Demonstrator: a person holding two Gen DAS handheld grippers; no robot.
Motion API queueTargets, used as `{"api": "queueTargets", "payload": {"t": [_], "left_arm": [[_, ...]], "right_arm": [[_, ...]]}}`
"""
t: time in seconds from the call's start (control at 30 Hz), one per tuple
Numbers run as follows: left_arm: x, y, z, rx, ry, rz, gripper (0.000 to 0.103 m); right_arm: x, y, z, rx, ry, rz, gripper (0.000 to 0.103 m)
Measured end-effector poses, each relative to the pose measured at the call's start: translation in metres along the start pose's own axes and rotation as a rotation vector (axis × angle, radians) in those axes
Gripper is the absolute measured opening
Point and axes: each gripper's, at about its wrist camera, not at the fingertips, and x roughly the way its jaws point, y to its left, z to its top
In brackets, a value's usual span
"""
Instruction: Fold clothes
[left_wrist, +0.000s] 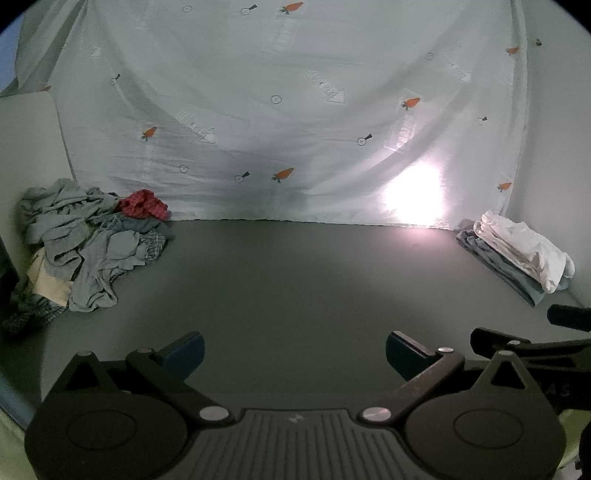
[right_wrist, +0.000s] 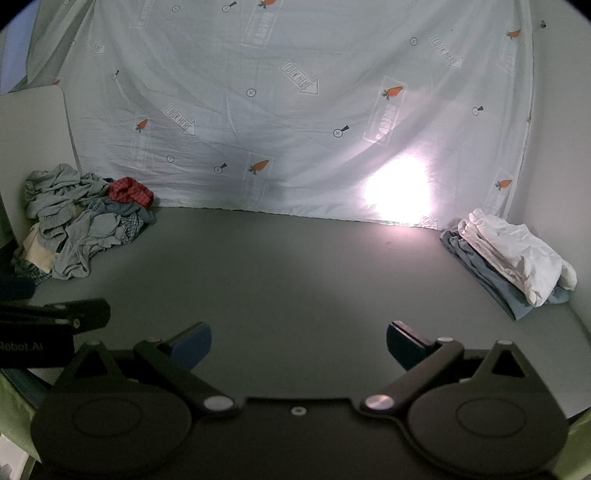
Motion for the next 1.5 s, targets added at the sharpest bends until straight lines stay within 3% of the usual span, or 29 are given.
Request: {"api": "queueTargets", "payload": {"t": [1.5], "left_arm": [[0.002, 0.001, 0.005, -0.001, 0.001, 0.016, 0.103]], "right_arm": [[0.001, 0.009, 0.004, -0.006, -0.007, -0.013, 0.103]]}}
